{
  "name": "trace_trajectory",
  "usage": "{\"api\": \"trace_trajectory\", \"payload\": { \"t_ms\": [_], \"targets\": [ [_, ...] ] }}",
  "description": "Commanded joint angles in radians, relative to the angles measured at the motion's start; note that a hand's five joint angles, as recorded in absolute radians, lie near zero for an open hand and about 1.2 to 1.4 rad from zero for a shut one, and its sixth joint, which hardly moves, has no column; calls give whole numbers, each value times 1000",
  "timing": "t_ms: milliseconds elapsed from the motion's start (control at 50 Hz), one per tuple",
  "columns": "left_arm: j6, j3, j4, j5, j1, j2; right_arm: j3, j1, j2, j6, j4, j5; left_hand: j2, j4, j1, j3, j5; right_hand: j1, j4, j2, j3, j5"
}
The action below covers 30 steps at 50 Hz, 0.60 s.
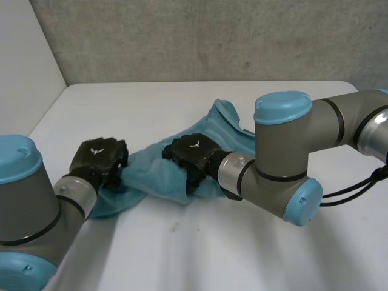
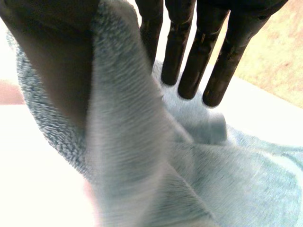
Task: Fold the laundry
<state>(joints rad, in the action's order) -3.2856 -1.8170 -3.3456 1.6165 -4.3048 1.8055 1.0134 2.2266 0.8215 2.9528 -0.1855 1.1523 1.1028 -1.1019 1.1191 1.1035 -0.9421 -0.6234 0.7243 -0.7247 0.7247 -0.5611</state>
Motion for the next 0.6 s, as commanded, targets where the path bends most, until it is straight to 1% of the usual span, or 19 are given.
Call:
{"api": "trace_trajectory", "payload": {
  "t_ms": [20,40,60,80,100,120,140,180,300,340,360,380,400,440,460,500,520,560,600],
  "targets": [
    [-6,19,98,2,-13,-26,-35,-13,30,-1,-25,55,-211,210,-227,-212,225,241,-342,342,-342,353],
    [-9,40,113,0,-7,-37,-35,-34,45,-3,-26,81,-386,385,-402,-386,399,320,-421,422,-422,433],
    [-12,65,129,0,-1,-44,-35,-35,45,-3,-26,81,-567,567,-584,-568,581,321,-422,423,-423,433],
    [-13,65,129,0,-1,-45,-29,-65,63,-3,-26,99,-569,568,-586,-570,583,362,-463,463,-463,474],
    [-19,90,144,-1,8,-51,-29,-65,64,-3,-26,99,-694,693,-711,-695,708,362,-463,464,-464,475],
    [-32,125,156,-3,23,-58,-16,-96,83,3,-26,116,-783,782,-799,-783,797,429,-530,530,-530,541],
    [-32,125,156,-3,23,-58,-6,-122,103,3,-26,125,-784,783,-800,-784,797,449,-550,550,-550,561],
    [-72,204,164,-3,46,-57,10,-145,122,0,-25,132,-877,876,-893,-878,891,449,-550,550,-550,561],
    [-146,331,158,-17,74,-38,88,-249,169,-3,-22,132,-872,871,-888,-872,886,449,-550,550,-550,561],
    [-163,422,158,-71,108,21,114,-268,179,-4,-20,132,-857,856,-873,-858,871,449,-550,550,-550,561],
    [-163,423,158,-72,108,21,140,-280,186,-8,-19,132,-857,856,-873,-858,871,449,-550,550,-550,561],
    [-164,462,158,-111,117,58,140,-280,186,-8,-19,132,-857,856,-873,-858,871,449,-550,550,-550,561],
    [-164,463,158,-112,117,58,167,-292,194,-8,-17,130,-857,856,-873,-858,871,449,-550,550,-550,561],
    [-166,530,164,-191,128,133,194,-303,202,-8,-14,127,-848,847,-865,-849,862,449,-550,550,-550,561],
    [-166,530,164,-191,128,133,220,-312,209,-8,-11,127,-848,847,-865,-849,862,449,-550,550,-550,561],
    [-167,580,170,-268,138,214,248,-321,218,-9,-6,124,-837,836,-853,-837,850,449,-550,550,-550,561],
    [-167,581,170,-268,138,215,278,-327,229,-9,3,121,-836,836,-853,-837,850,449,-550,550,-550,561],
    [-169,619,179,-314,146,289,306,-334,238,-11,14,119,-831,830,-847,-831,844,449,-550,550,-550,561],
    [-170,636,187,-325,146,326,332,-338,248,-11,28,116,-816,815,-832,-817,830,449,-550,550,-550,561]
  ]
}}
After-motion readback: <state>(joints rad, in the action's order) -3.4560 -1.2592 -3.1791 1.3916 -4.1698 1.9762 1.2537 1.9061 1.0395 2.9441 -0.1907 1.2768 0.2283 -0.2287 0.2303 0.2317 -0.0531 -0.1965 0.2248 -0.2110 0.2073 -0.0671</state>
